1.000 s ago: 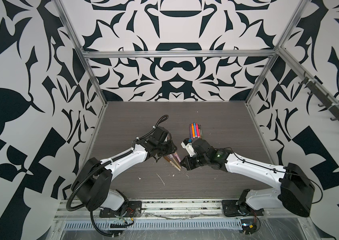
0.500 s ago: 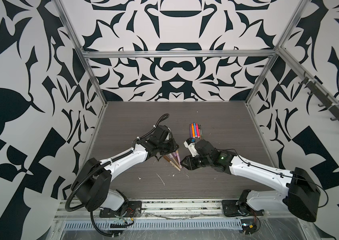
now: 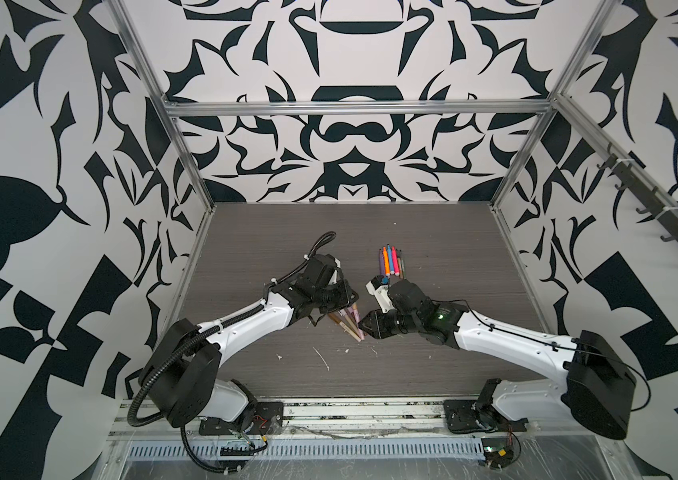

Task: Open the pen caps
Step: 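Close the left gripper on the tan cap and pull it off the pen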

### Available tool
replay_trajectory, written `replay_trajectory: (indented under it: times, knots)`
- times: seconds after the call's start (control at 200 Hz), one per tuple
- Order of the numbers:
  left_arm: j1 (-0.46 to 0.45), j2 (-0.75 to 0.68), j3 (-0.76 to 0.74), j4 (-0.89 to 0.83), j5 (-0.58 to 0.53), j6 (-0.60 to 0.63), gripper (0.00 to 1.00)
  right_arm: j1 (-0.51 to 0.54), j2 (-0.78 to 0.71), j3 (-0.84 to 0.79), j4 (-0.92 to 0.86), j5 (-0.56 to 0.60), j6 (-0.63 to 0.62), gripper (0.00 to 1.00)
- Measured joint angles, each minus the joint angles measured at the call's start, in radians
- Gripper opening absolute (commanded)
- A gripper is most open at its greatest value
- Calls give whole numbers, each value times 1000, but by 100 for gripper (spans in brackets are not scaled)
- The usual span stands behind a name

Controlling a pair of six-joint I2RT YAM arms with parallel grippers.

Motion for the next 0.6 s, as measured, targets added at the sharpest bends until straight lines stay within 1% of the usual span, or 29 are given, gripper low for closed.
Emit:
replay_trajectory:
  times: [0.085, 0.245, 0.315, 0.425, 0.6]
  knots:
    - [3, -5, -14, 18, 8, -9, 0, 0, 21, -1, 10, -4, 6, 26]
    - [15, -15, -29, 31, 10, -14, 0, 1, 48, -2, 43, -21, 19, 12]
    - [22, -17, -30, 29, 12, -13, 0, 2, 50, -7, 62, -26, 20, 9]
    - [40, -19, -31, 27, 28, -13, 0, 1, 48, -21, 95, -27, 19, 0]
    - [88, -22, -45, 30, 98, -17, 0, 2, 36, -64, 177, -34, 24, 0]
